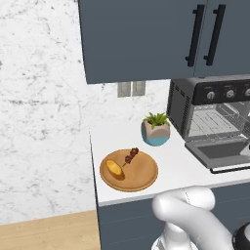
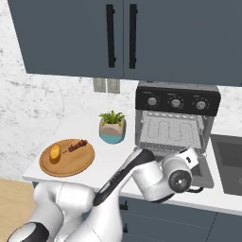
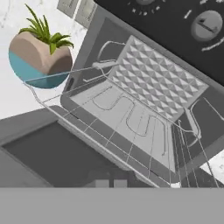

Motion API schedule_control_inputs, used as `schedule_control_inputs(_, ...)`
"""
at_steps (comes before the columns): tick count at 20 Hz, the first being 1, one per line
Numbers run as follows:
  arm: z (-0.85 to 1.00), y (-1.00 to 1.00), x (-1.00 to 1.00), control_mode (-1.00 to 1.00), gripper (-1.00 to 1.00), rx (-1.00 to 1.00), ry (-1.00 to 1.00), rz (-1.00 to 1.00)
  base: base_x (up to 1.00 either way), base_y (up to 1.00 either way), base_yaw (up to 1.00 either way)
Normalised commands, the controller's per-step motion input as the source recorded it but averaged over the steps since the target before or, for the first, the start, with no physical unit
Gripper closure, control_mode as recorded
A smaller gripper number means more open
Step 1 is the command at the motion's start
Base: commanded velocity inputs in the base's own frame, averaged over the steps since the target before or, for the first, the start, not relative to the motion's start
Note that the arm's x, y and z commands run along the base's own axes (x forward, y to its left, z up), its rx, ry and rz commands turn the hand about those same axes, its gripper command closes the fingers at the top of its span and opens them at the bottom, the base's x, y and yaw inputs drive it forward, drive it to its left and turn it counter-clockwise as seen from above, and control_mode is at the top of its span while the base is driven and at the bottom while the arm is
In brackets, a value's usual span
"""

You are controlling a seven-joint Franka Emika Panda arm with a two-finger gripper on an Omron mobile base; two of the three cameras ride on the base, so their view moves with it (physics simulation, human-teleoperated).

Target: Pick up the kebab skewer and baguette bread, and place them inside the toaster oven. Close the toaster oven door and start by setting the timer.

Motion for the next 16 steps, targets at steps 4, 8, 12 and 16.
schedule_control_inputs(4,0.83,0.07,-0.76,-1.0,1.0,0.05,0.21,0.0,0.0,0.0,0.0)
schedule_control_inputs(8,0.37,0.72,-0.51,-1.0,1.0,0.02,0.29,-0.01,0.0,0.0,0.0)
schedule_control_inputs(12,0.06,1.0,-0.46,-1.0,-1.0,0.0,0.29,-0.09,0.0,0.0,0.0)
schedule_control_inputs(16,0.08,1.0,-0.32,-1.0,-1.0,0.01,0.13,-0.18,0.0,0.0,0.0)
